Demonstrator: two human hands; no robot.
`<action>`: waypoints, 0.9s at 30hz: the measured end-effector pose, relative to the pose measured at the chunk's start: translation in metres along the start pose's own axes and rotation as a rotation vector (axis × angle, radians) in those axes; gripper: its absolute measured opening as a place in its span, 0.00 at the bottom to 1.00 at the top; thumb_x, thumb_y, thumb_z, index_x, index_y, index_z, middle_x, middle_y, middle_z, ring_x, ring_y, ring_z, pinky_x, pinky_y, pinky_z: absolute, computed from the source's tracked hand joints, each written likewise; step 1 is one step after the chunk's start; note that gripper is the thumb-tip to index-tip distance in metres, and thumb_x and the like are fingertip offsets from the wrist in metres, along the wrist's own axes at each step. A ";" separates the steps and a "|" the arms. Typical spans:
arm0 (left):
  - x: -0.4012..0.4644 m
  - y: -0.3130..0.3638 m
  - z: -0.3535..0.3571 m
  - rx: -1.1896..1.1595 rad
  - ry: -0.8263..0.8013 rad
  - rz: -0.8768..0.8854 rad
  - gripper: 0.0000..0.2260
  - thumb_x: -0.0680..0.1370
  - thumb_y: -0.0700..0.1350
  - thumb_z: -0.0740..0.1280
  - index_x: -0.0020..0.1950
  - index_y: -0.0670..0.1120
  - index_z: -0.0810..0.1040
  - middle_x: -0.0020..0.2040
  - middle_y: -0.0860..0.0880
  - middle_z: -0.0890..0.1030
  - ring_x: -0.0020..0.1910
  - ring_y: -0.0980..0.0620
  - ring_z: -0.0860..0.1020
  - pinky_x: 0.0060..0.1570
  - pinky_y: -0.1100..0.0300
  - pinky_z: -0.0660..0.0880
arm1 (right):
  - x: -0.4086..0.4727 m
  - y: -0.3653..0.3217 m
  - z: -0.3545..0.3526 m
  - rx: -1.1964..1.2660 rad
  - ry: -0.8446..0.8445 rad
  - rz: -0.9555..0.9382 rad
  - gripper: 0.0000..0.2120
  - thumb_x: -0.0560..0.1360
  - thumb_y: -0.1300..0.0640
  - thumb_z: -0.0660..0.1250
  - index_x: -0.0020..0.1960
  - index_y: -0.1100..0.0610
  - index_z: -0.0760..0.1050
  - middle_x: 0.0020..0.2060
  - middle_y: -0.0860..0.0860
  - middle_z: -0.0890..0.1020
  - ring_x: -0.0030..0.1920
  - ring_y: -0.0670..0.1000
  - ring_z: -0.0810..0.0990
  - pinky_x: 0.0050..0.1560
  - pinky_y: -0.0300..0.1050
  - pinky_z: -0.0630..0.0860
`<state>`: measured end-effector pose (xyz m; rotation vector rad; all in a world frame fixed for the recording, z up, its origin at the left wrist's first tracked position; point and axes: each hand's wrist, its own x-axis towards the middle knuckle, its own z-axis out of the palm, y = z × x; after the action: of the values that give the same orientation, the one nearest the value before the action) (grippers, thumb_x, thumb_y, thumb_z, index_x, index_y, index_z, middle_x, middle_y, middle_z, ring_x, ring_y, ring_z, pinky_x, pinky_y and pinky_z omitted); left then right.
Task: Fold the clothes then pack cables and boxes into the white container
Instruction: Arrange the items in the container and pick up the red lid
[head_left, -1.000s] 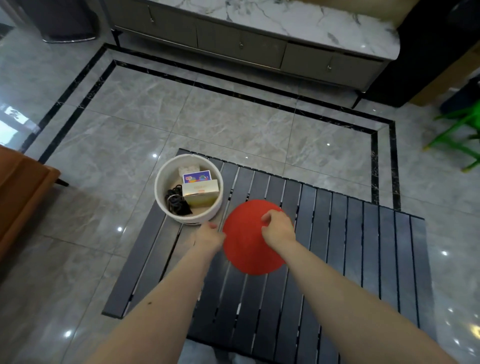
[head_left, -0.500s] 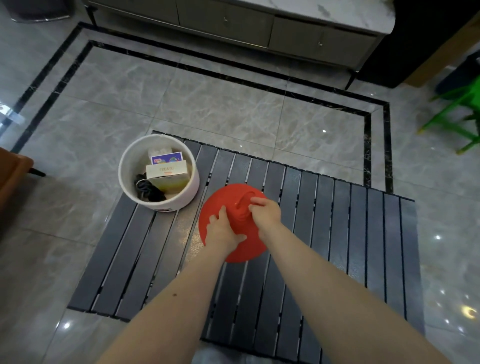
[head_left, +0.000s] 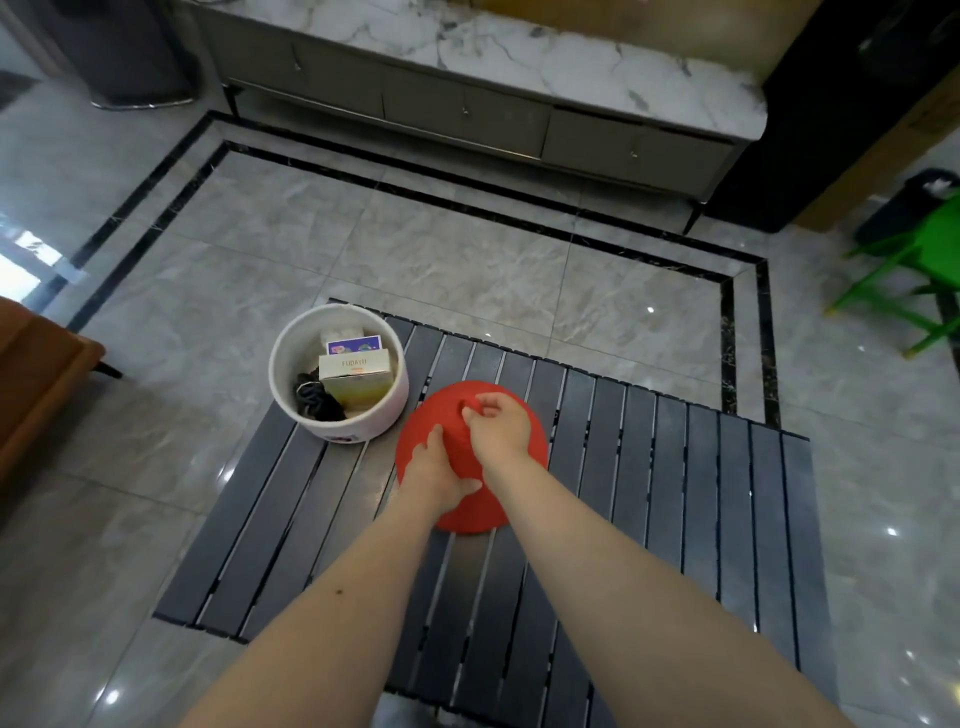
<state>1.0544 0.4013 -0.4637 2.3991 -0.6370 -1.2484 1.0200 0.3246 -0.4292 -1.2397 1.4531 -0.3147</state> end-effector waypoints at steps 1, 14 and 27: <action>-0.004 0.005 -0.004 0.000 0.020 0.010 0.47 0.70 0.51 0.74 0.78 0.44 0.47 0.75 0.40 0.59 0.74 0.43 0.60 0.72 0.54 0.59 | -0.005 -0.007 -0.001 0.003 0.011 -0.017 0.09 0.74 0.66 0.67 0.54 0.62 0.77 0.45 0.54 0.79 0.46 0.49 0.76 0.56 0.47 0.75; -0.065 0.062 -0.100 -0.089 0.319 0.243 0.29 0.69 0.49 0.71 0.63 0.37 0.67 0.61 0.38 0.74 0.62 0.38 0.73 0.60 0.48 0.71 | -0.076 -0.125 -0.006 -0.013 0.088 -0.253 0.09 0.74 0.61 0.65 0.53 0.62 0.78 0.52 0.58 0.83 0.55 0.56 0.80 0.55 0.46 0.73; -0.063 0.008 -0.172 -0.118 0.549 0.153 0.35 0.68 0.54 0.72 0.69 0.40 0.65 0.66 0.41 0.72 0.66 0.41 0.70 0.64 0.49 0.70 | -0.104 -0.150 0.077 0.052 -0.098 -0.267 0.08 0.75 0.63 0.65 0.53 0.63 0.77 0.50 0.60 0.82 0.47 0.53 0.77 0.56 0.51 0.75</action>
<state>1.1638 0.4471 -0.3234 2.3841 -0.5409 -0.5082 1.1389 0.3798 -0.2810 -1.3889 1.1898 -0.4616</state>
